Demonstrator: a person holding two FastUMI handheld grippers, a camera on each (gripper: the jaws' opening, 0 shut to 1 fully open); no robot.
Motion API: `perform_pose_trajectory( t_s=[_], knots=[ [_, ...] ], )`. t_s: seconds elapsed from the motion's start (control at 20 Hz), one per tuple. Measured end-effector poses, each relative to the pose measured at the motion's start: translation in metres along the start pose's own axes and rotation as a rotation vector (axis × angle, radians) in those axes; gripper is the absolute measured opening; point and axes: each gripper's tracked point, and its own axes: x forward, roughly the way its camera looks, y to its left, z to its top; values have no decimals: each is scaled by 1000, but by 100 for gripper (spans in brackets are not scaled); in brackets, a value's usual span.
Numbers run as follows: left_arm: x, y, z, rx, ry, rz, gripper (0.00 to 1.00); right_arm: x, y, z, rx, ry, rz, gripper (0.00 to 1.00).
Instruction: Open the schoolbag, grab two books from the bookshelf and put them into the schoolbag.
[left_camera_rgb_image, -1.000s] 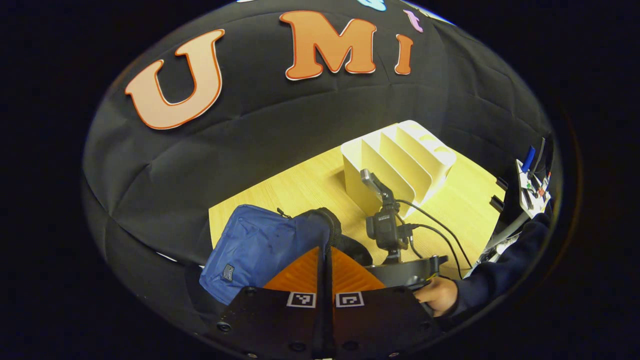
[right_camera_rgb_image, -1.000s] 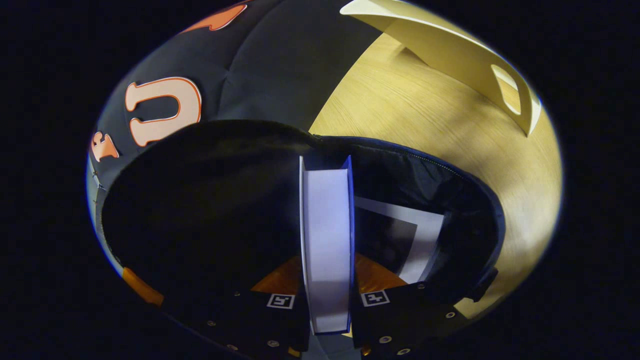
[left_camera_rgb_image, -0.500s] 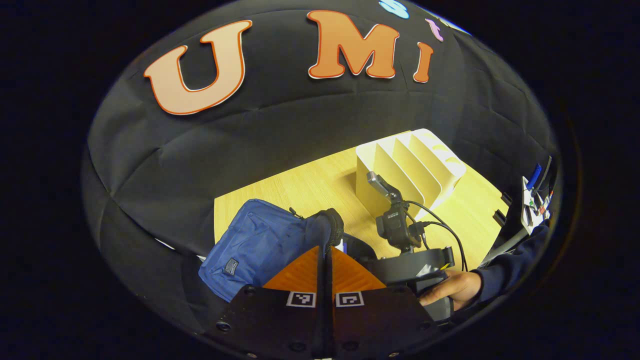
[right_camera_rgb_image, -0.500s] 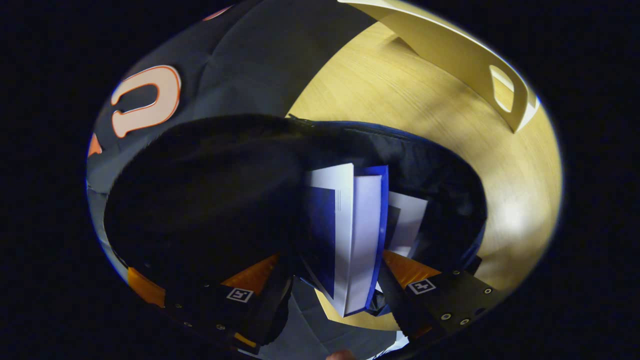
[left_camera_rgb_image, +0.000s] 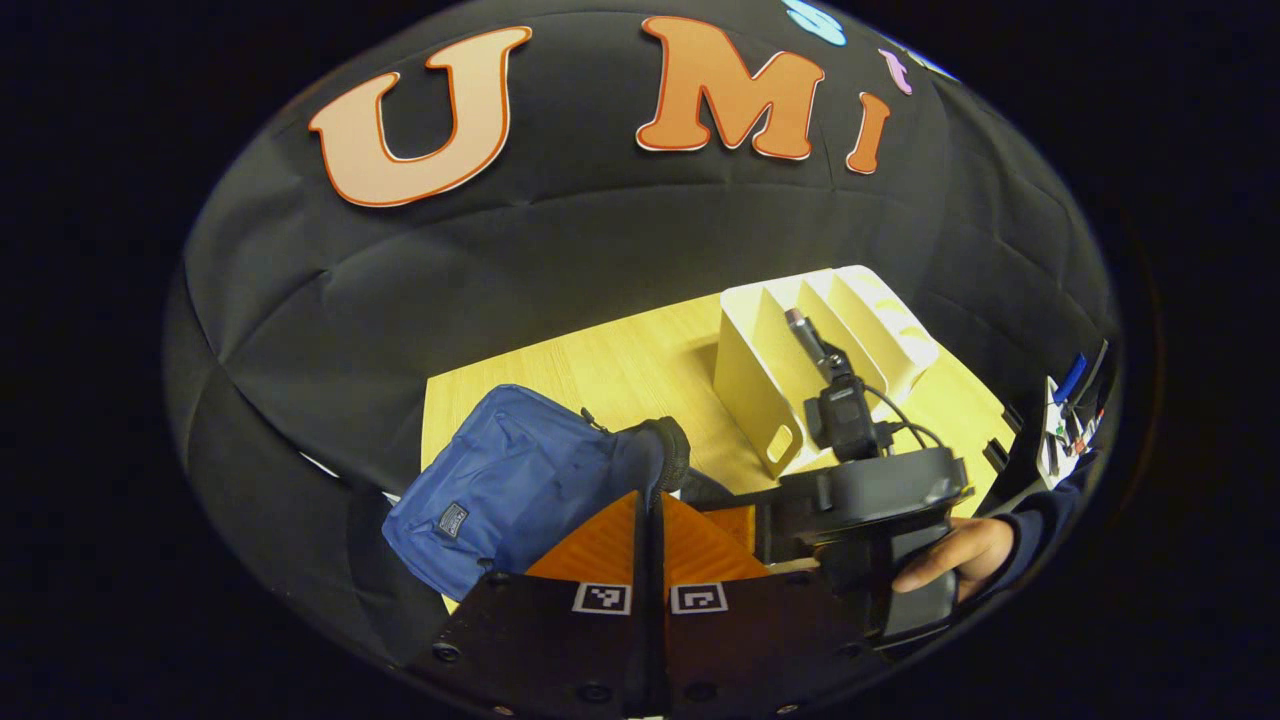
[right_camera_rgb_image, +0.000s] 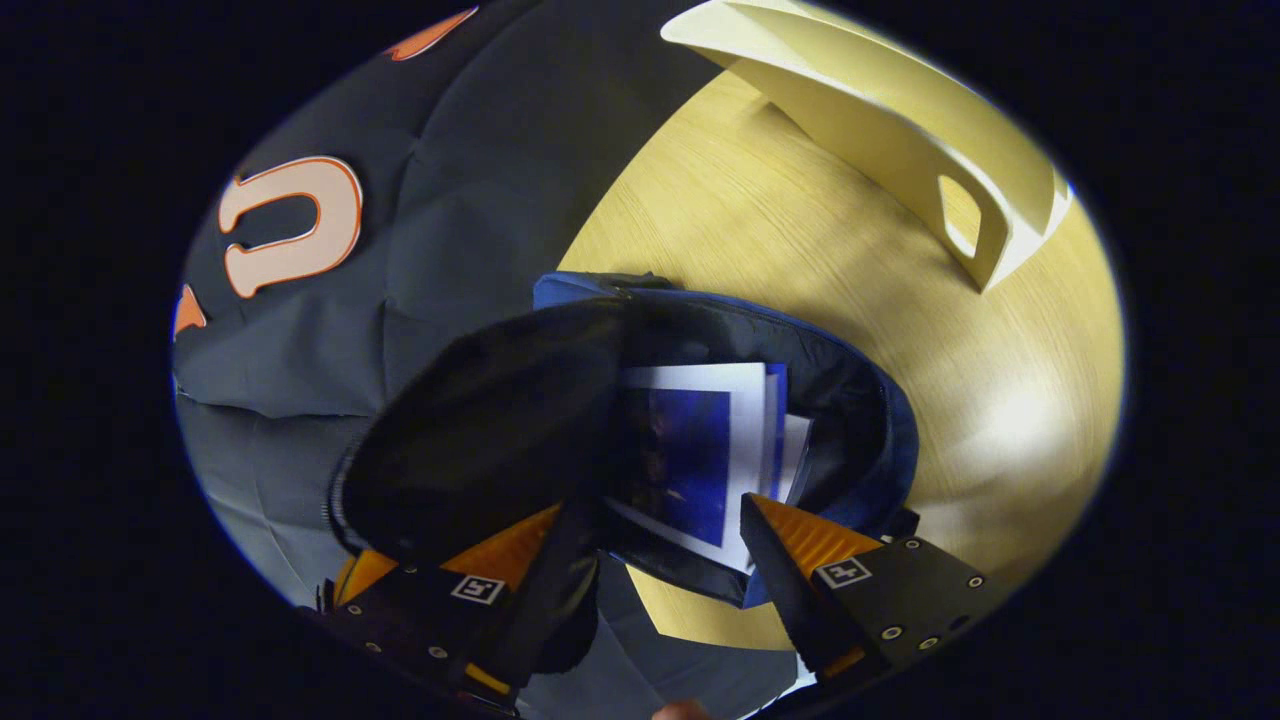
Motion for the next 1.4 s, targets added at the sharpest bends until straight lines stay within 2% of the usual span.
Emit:
perform_pose_trajectory(
  t_s=[0.1,0.3,0.5,0.55,0.75,0.9,1.05,1.15,1.2,1.25,1.35,1.4],
  knots=[
    [-1,-3,-3,-8,2,-2,0,-14,0,8,-16,-23,13,97],
    [5,-13,-8,-19,15,3,0,-49,-9,44,-95,-142,-14,96],
    [8,-19,-11,-28,28,49,2,-98,-20,83,-195,-256,-46,96],
    [8,-20,-9,-23,24,59,0,-111,-25,95,-228,-291,-64,96],
    [9,-34,-14,2,45,97,4,-177,-41,145,-366,-459,-142,97],
    [12,-59,1,8,12,64,15,-217,-54,171,-418,-548,-193,96],
    [9,-82,19,52,-33,62,18,-256,-57,190,-439,-609,-213,97],
    [10,-94,31,64,-68,62,28,-285,-48,198,-472,-666,-216,97],
    [8,-103,36,70,-84,55,36,-299,-46,203,-503,-705,-224,97],
    [8,-110,40,79,-101,54,50,-316,-45,209,-537,-749,-241,97],
    [6,-127,48,94,-123,40,52,-342,-40,219,-603,-830,-267,97],
    [4,-132,55,96,-148,54,62,-352,-37,222,-629,-862,-276,96]
  ],
)
